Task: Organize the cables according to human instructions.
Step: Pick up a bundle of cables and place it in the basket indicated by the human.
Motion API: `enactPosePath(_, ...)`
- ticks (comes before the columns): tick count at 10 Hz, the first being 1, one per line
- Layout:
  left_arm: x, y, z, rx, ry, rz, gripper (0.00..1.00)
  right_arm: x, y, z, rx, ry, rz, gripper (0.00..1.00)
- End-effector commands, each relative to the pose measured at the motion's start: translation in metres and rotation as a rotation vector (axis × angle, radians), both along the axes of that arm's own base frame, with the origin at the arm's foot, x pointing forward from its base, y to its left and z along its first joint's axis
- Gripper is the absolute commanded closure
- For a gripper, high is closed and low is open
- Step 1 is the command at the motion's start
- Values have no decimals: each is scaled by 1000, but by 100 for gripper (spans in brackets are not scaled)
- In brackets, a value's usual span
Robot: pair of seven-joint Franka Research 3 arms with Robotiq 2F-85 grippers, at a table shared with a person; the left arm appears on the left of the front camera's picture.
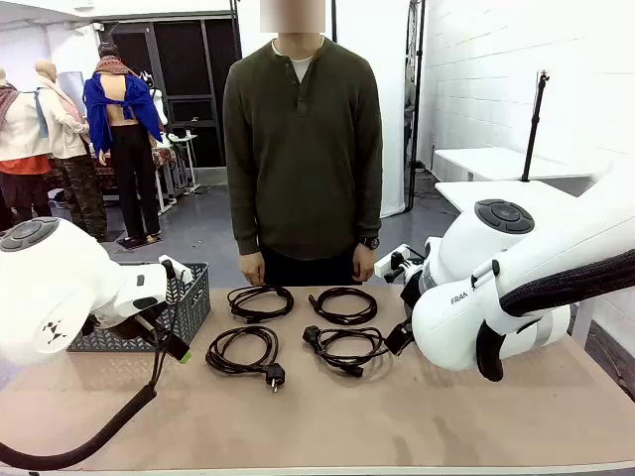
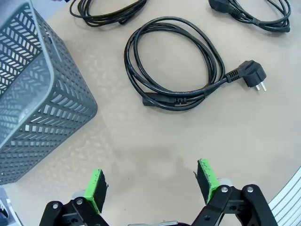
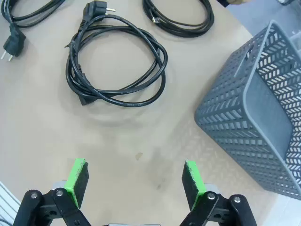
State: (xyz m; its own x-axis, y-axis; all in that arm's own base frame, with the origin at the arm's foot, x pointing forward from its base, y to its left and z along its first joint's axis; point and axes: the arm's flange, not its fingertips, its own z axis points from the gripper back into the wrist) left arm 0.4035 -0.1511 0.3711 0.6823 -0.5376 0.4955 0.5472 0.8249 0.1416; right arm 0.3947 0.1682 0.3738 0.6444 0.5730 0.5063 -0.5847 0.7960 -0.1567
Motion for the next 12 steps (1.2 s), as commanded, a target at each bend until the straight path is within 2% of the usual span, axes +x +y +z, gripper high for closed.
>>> enactPosePath(1, 0, 0, 0, 0, 0, 0, 0, 0, 0, 0, 0, 0, 0, 0)
enactPosePath(12, 0, 0, 0, 0, 0, 0, 0, 0, 0, 0, 0, 0, 0, 0)
